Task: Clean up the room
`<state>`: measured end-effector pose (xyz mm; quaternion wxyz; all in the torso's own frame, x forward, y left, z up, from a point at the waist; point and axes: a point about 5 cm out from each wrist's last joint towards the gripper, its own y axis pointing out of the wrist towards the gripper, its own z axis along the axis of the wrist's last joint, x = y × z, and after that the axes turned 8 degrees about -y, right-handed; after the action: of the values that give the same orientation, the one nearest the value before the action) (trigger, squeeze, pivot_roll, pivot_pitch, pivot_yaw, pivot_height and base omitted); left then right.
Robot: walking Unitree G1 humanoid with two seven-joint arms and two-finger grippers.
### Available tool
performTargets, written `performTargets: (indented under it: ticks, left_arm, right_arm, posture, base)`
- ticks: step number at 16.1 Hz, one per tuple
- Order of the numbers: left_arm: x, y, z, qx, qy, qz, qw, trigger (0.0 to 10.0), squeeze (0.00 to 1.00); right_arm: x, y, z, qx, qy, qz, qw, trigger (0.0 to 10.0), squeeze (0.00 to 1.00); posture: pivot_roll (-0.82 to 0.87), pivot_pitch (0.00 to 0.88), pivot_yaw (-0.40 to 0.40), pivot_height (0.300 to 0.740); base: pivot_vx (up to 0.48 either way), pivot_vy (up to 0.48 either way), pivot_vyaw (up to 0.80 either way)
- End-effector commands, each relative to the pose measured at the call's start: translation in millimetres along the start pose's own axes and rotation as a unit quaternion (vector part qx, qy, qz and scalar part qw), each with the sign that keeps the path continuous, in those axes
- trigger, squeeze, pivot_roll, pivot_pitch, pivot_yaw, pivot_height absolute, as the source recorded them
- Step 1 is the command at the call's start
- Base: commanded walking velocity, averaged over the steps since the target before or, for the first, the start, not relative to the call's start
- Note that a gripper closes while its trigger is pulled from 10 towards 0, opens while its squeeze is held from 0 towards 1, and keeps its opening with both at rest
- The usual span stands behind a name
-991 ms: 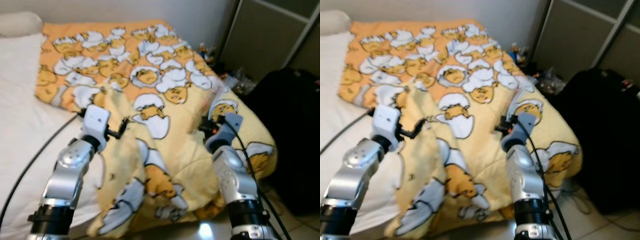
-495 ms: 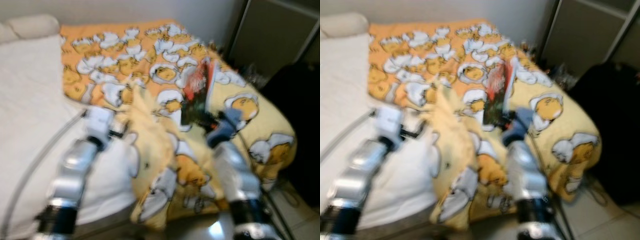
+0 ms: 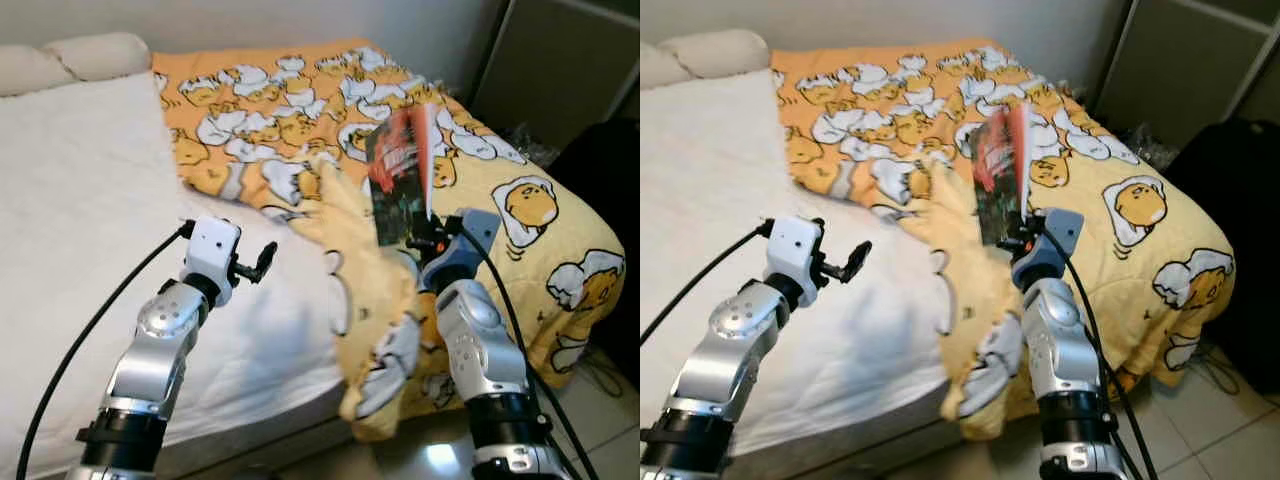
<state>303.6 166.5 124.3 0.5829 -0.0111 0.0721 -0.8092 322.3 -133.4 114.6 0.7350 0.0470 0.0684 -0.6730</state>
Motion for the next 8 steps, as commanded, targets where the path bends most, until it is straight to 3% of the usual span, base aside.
performTargets:
  ticks: [1,6,7,8]
  left_arm:
    - [-6.4,-0.5,2.0,0.001,0.005,0.011,1.0,10.0,0.15]
    - [-6.9,-0.4,1.7,0.0,0.003,0.013,1.0,10.0,0.15]
    - [-6.9,-0.4,1.6,0.0,0.003,0.013,1.0,10.0,0.15]
    - [-6.9,-0.5,1.7,0.0,0.004,0.013,1.0,10.0,0.15]
  right_arm:
    - [-9.0,3.4,12.2,0.029,-0.007,0.013,0.999,10.0,0.0]
    - [-9.2,3.0,11.5,0.03,-0.005,0.015,0.999,10.0,0.0]
    - [-10.2,2.3,11.6,0.033,-0.002,0.02,0.999,3.1,0.0]
    - [-10.3,2.0,11.5,0.033,-0.003,0.02,0.999,0.0,0.0]
  posture:
    - [0.11,0.0,-0.03,0.74]
    - [0.11,0.0,-0.029,0.74]
    - [0.11,0.0,-0.029,0.74]
    - [0.12,0.0,-0.029,0.74]
  base:
    - [0.0,0.401,0.0]
    - [0.0,0.4,0.0]
    - [0.0,0.401,0.0]
    - [0.0,0.401,0.0]
